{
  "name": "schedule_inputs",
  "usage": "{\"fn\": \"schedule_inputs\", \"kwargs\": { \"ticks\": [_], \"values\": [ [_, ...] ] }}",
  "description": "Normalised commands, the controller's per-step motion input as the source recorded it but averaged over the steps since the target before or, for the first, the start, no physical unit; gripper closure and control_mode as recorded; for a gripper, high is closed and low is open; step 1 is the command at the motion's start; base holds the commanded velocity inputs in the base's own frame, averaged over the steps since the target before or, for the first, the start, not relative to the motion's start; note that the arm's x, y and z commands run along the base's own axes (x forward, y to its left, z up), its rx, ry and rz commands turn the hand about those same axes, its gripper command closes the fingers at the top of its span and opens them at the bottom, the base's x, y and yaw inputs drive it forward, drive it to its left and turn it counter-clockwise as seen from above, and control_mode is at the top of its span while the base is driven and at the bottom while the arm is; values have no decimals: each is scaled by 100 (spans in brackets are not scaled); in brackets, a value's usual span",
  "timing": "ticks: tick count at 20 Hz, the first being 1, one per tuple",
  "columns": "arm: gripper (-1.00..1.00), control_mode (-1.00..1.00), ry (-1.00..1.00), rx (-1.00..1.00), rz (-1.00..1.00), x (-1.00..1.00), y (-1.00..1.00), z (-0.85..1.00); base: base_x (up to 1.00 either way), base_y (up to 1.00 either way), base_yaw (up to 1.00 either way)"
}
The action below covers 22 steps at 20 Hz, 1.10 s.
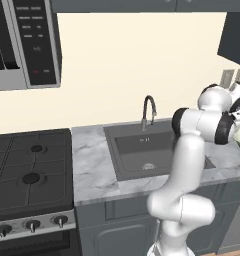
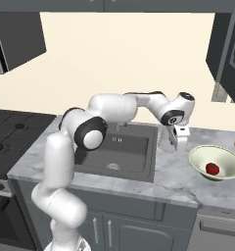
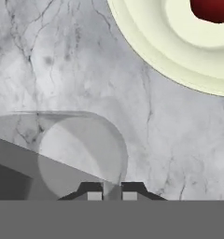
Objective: Move the glass cup from next to the sink to the open cabinet. Then, move the bowl with the tomato to the fridge to clear the area for faucet cleaning.
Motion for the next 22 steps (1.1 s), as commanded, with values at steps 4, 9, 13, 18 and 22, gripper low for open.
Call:
{"fn": "schedule_inputs", "kwargs": {
  "ticks": [4,9,13,18,22],
  "values": [
    [100,-100,1,0,0,-59,92,74,0,0,0],
    [100,-100,-3,-11,0,-78,88,55,0,0,0],
    [100,-100,-14,-17,0,-78,68,50,0,0,0],
    [100,-100,-21,-16,0,-71,41,47,0,0,0],
    [100,-100,-23,-9,0,-60,14,63,0,0,0]
  ]
}}
